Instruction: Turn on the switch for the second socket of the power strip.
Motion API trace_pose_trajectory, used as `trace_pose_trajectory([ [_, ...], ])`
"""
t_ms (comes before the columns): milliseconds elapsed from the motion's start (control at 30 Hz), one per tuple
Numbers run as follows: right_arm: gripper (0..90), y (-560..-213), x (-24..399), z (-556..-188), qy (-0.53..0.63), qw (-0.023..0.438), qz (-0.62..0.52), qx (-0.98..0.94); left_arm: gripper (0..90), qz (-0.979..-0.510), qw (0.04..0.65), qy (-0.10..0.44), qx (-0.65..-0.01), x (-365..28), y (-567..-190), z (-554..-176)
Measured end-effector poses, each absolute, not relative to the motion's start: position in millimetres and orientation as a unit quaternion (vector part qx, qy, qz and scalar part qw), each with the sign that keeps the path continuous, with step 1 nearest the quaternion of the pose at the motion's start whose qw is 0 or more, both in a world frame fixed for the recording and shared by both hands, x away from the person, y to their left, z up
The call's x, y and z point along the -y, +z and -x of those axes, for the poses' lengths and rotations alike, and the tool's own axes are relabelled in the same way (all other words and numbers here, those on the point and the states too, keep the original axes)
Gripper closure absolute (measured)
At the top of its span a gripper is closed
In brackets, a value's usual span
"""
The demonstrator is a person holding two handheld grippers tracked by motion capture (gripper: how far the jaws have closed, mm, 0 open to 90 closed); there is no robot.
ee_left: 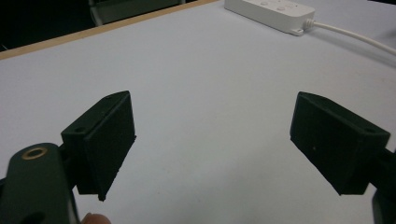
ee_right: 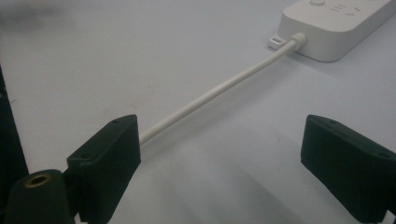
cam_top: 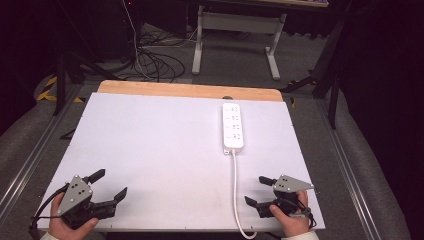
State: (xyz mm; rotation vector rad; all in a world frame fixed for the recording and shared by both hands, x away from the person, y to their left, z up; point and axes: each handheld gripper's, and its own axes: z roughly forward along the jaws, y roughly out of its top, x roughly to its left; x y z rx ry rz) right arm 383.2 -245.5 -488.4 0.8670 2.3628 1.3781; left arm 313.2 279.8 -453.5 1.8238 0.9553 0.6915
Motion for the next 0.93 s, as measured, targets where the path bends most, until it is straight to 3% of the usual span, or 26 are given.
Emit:
trace_pose_trajectory([
  [933,13.6,-485.4,246.4,-382.0,0.46,0.176,-0.287,-0.822,14.5,-0.748,0.455,0.293,-0.384,-278.7,-455.7,-314.3],
])
